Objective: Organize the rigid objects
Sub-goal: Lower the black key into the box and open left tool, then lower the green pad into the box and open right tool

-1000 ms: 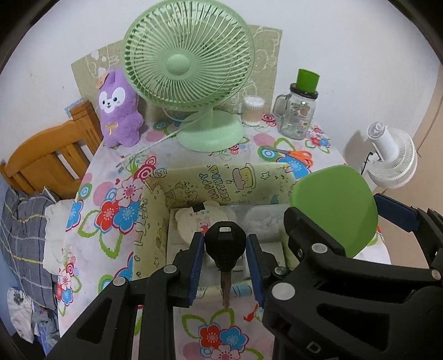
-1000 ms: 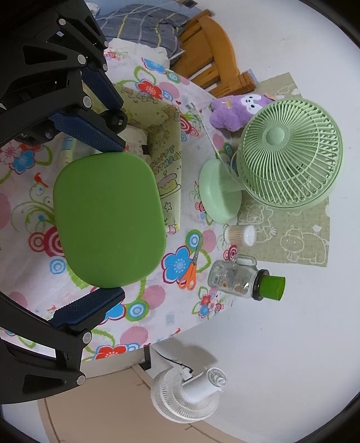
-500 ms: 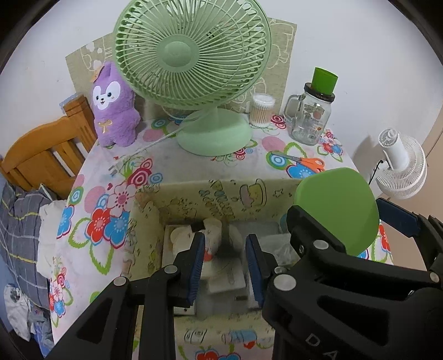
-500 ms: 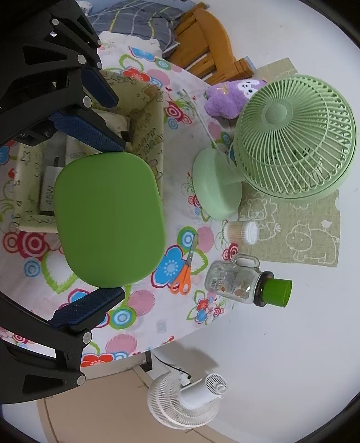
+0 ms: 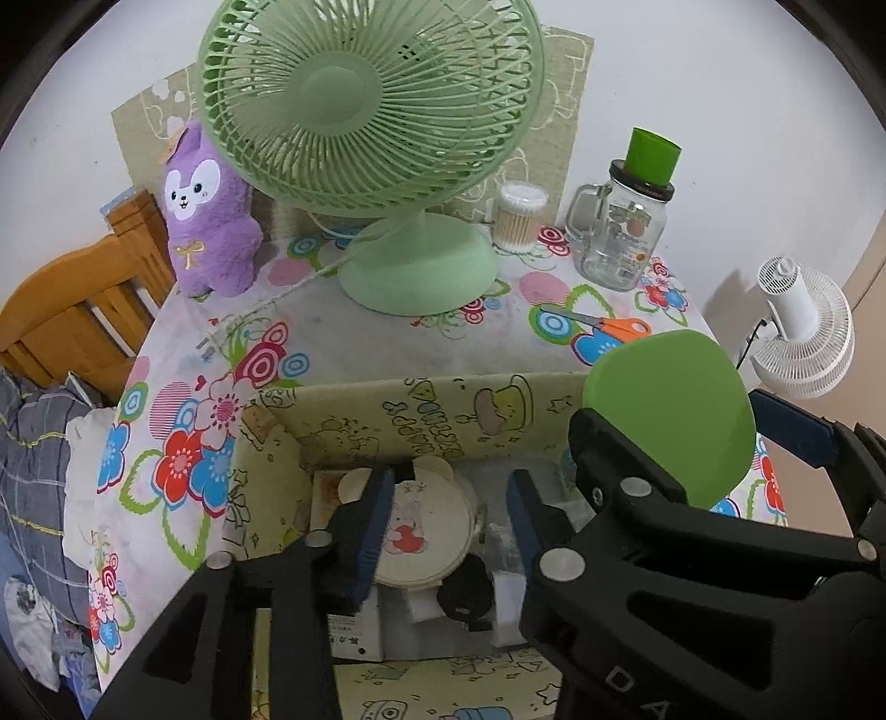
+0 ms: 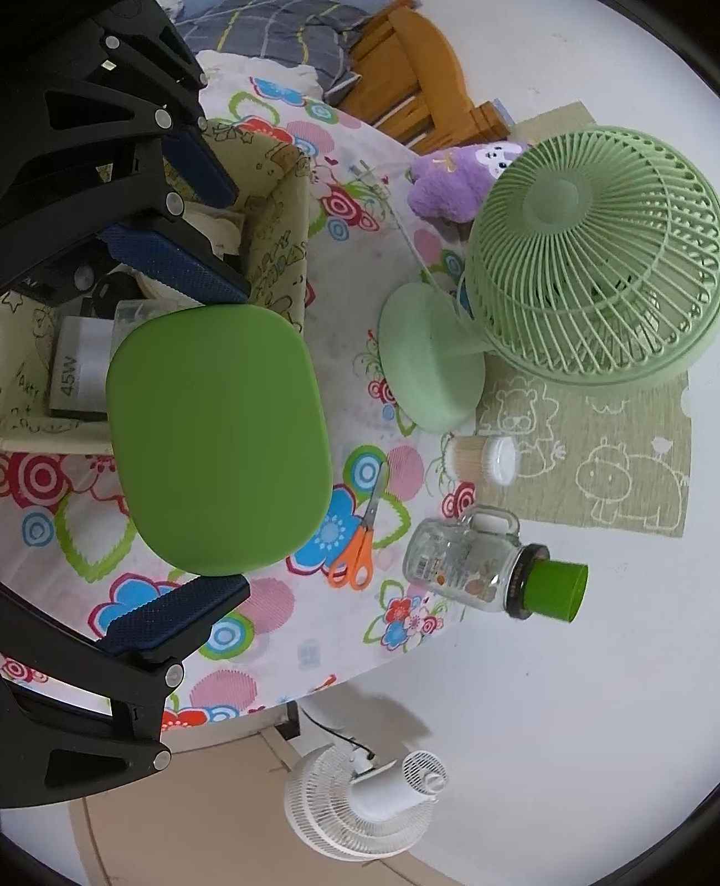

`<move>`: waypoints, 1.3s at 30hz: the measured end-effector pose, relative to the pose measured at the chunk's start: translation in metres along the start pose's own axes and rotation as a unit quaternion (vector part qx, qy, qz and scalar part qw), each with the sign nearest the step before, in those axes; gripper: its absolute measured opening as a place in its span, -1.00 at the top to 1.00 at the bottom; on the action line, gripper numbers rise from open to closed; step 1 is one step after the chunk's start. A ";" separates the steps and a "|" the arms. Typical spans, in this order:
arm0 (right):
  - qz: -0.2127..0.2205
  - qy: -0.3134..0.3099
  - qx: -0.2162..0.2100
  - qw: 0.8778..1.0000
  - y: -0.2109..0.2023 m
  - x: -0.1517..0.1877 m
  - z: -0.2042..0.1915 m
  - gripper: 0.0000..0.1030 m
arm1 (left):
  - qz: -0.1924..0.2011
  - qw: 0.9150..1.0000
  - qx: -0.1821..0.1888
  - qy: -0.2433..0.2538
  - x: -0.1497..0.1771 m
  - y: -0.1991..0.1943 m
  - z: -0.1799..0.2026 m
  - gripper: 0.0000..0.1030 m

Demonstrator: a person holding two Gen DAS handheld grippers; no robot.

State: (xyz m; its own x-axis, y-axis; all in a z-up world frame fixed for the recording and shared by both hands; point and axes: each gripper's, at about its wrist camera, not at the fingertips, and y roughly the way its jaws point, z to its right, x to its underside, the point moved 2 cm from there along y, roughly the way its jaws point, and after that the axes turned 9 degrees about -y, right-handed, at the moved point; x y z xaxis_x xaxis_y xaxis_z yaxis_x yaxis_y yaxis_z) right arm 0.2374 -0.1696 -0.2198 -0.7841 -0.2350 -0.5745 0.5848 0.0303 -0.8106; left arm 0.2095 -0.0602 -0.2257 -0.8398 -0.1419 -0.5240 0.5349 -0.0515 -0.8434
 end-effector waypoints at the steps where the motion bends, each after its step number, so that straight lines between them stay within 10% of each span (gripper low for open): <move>1: 0.000 -0.002 0.000 1.000 0.001 -0.001 -0.001 -0.87 | -0.003 1.000 -0.001 0.001 -0.001 0.001 -0.001 -0.31; 6: 0.006 -0.015 -0.010 1.000 0.003 -0.004 -0.010 -0.87 | 0.010 0.999 -0.025 0.021 -0.003 -0.004 -0.005 -0.64; 39: -0.035 -0.009 -0.051 0.998 0.027 0.008 -0.034 -0.96 | -0.045 0.998 -0.041 0.034 0.008 0.009 -0.023 -0.84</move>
State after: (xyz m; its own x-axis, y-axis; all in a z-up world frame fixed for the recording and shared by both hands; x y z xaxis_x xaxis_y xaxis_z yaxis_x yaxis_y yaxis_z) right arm 0.2400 -0.1372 -0.2501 -0.8183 -0.2570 -0.5141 0.5035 0.1109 -0.8569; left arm 0.2053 -0.0386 -0.2403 -0.8899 -0.0727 -0.4503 0.4501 0.0209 -0.8927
